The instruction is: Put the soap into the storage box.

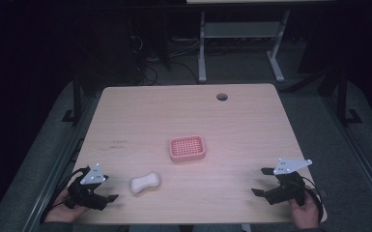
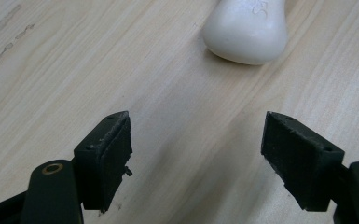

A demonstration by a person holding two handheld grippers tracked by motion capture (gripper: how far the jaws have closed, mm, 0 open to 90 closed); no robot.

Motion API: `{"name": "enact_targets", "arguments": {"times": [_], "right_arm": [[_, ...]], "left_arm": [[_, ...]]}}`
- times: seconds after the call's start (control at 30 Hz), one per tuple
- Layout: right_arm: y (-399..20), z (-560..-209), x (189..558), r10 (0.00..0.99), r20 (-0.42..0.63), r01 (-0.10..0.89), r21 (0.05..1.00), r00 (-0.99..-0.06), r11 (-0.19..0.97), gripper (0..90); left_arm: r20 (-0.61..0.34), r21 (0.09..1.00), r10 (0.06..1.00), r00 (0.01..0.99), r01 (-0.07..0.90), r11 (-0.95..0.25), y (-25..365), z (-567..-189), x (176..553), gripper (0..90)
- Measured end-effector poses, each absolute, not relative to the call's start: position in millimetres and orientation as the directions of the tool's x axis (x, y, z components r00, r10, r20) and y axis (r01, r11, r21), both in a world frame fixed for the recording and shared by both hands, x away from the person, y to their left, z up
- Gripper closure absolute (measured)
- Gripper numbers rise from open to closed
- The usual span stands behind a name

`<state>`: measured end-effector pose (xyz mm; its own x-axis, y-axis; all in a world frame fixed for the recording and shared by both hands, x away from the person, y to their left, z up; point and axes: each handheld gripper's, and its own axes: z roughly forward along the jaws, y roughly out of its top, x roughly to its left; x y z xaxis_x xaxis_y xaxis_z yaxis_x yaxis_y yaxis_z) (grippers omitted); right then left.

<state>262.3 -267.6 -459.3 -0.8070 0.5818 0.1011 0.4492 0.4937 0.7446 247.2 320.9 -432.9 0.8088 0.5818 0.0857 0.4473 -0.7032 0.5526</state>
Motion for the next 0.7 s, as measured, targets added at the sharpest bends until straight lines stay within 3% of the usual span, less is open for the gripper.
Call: {"name": "enact_targets", "arguments": {"times": [0.7], "right_arm": [[-266,-459,263,0.573,0.098,0.443,0.743,-0.814,0.502,14.2]], "left_arm": [[0.060,0.521,0.520,0.852,0.418,-0.745,303,-435,249,24.0]]}}
